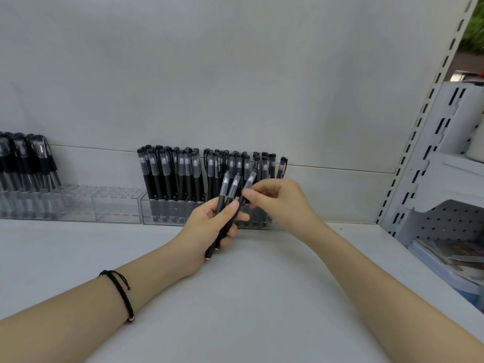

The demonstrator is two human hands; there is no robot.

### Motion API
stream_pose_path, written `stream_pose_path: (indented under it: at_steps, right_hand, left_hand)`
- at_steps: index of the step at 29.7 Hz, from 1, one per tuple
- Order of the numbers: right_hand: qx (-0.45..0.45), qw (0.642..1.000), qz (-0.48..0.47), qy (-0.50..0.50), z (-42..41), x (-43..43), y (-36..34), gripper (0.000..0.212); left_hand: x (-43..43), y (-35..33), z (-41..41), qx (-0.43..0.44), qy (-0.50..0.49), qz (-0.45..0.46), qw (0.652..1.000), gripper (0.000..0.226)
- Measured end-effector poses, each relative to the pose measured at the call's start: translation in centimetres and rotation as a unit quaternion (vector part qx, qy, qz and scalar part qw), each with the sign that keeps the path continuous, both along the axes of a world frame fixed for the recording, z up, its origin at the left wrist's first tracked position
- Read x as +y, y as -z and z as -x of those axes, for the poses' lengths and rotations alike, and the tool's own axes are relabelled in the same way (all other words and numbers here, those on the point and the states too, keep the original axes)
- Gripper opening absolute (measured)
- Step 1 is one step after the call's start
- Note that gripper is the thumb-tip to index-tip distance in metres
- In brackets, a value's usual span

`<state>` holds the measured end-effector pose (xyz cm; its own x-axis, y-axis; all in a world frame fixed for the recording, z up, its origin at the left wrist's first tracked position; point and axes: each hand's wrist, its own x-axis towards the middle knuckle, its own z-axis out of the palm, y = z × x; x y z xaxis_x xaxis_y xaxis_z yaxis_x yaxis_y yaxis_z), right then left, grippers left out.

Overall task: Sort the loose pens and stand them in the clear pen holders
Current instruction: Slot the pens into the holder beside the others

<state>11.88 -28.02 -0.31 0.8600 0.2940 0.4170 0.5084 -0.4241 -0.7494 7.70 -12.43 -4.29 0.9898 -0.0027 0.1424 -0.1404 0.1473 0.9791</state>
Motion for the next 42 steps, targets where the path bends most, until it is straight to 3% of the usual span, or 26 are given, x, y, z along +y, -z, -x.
stream_pose_path:
  at_steps: [5,8,10,13,16,27,33,38,40,42]
  right_hand:
    - [0.090,0.985,-0.147,0.001,0.7,0.3,-1.0,0.017]
    - [0.094,0.969,-0.224,0.047,0.4,-0.2,-1.8,0.018]
    - [0.050,0.962,-0.254,0.085,-0.1,-1.0,-2.2,0.017]
    - [-0.103,0.968,-0.172,0.148,-0.9,-2.6,-2.1,0.016]
    - [-0.156,0.963,-0.148,0.166,-1.6,-3.4,-1.9,0.013]
    - [-0.129,0.970,-0.126,0.163,-2.0,-3.8,-2.2,0.018]
    - [-0.034,0.990,0.070,0.120,-2.8,-3.6,-0.6,0.015]
    - [-0.069,0.948,0.220,0.221,-1.7,-3.5,-1.0,0.039]
    - [-0.105,0.955,0.176,0.214,-1.2,-3.0,-1.0,0.041]
    - [-0.094,0.984,0.078,0.129,-0.7,-2.3,-1.0,0.035]
  left_hand:
    - [-0.1,0.0,0.1,0.014,0.021,0.007,1.000,0.024]
    - [0.0,0.1,0.0,0.017,0.028,-0.008,0.999,0.023]
    - [0.1,0.2,-0.1,0.008,0.025,-0.013,1.000,0.024]
    - [0.2,0.3,-0.2,0.003,0.025,-0.015,1.000,0.024]
    - [0.2,0.3,-0.2,0.010,0.027,-0.019,0.999,0.024]
    - [0.3,0.3,-0.4,0.021,0.037,-0.031,0.999,0.026]
    - [0.2,0.2,-0.5,0.052,0.037,-0.010,0.998,0.034]
    - [0.1,0.2,-0.5,0.052,0.049,-0.012,0.997,0.029]
    - [0.1,0.2,-0.4,0.044,0.051,-0.023,0.997,0.028]
    - [0.1,0.3,-0.3,0.032,0.055,-0.037,0.997,0.028]
